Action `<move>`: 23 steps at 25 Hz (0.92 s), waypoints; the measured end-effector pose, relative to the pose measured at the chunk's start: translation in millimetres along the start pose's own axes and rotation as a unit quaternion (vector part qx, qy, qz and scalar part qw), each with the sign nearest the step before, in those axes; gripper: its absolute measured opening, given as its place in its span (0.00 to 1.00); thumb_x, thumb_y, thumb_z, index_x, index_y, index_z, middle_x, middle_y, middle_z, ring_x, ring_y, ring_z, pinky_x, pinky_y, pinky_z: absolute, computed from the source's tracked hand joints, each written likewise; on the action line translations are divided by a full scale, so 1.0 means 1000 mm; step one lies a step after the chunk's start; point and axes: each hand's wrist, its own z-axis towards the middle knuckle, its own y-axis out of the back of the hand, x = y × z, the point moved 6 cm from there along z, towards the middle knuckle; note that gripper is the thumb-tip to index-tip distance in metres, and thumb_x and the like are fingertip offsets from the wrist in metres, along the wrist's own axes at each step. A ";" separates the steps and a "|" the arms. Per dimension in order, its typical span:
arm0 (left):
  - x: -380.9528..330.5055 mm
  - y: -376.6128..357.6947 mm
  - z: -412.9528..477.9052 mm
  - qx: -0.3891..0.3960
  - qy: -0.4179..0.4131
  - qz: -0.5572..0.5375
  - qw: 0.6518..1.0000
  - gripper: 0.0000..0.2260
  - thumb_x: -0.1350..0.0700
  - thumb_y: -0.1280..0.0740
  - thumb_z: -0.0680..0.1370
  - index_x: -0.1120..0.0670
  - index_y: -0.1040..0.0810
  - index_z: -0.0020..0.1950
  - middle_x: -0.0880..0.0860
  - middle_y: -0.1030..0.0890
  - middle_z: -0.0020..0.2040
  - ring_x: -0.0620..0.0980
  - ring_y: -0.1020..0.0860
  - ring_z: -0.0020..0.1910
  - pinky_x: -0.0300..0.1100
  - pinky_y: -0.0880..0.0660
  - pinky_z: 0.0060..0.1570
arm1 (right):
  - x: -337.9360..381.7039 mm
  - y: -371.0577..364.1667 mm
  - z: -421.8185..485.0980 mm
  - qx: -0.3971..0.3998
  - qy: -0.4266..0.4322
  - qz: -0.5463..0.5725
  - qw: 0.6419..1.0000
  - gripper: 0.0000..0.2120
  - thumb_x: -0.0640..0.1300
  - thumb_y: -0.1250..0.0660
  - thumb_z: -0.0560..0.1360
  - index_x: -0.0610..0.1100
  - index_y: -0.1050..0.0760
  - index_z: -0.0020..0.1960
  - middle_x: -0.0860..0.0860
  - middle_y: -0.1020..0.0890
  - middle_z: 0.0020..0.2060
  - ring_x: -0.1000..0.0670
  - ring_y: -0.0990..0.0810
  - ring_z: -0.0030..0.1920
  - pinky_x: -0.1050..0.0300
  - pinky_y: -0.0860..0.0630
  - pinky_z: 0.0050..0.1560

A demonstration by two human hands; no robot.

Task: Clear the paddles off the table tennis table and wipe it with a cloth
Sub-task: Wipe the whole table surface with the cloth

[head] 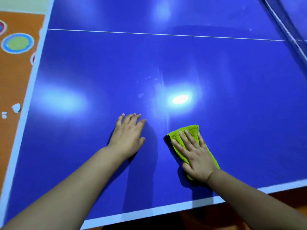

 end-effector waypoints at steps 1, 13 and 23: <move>0.004 0.000 -0.012 -0.003 0.000 -0.004 1.000 0.28 0.48 0.36 0.75 0.53 0.38 0.73 0.54 0.39 0.74 0.53 0.44 0.73 0.52 0.54 0.72 | 0.014 -0.001 -0.014 0.002 -0.022 0.009 1.000 0.41 0.52 0.42 0.64 0.51 0.44 0.77 0.44 0.43 0.77 0.42 0.49 0.77 0.33 0.47 0.70; 0.069 0.000 -0.050 -0.014 0.039 -0.039 0.998 0.28 0.51 0.30 0.71 0.55 0.31 0.69 0.57 0.34 0.71 0.56 0.38 0.70 0.54 0.48 0.70 | 0.081 0.001 0.028 0.067 -0.474 0.116 0.870 0.37 0.59 0.49 0.74 0.48 0.57 0.79 0.40 0.56 0.77 0.39 0.60 0.76 0.31 0.60 0.70; 0.137 0.010 0.053 -0.013 0.126 -0.035 0.991 0.36 0.46 0.28 0.68 0.52 0.37 0.73 0.55 0.41 0.75 0.56 0.44 0.72 0.54 0.50 0.71 | 0.005 0.029 0.223 0.011 -0.521 0.154 0.840 0.37 0.59 0.46 0.76 0.47 0.58 0.78 0.40 0.57 0.77 0.38 0.61 0.76 0.29 0.63 0.69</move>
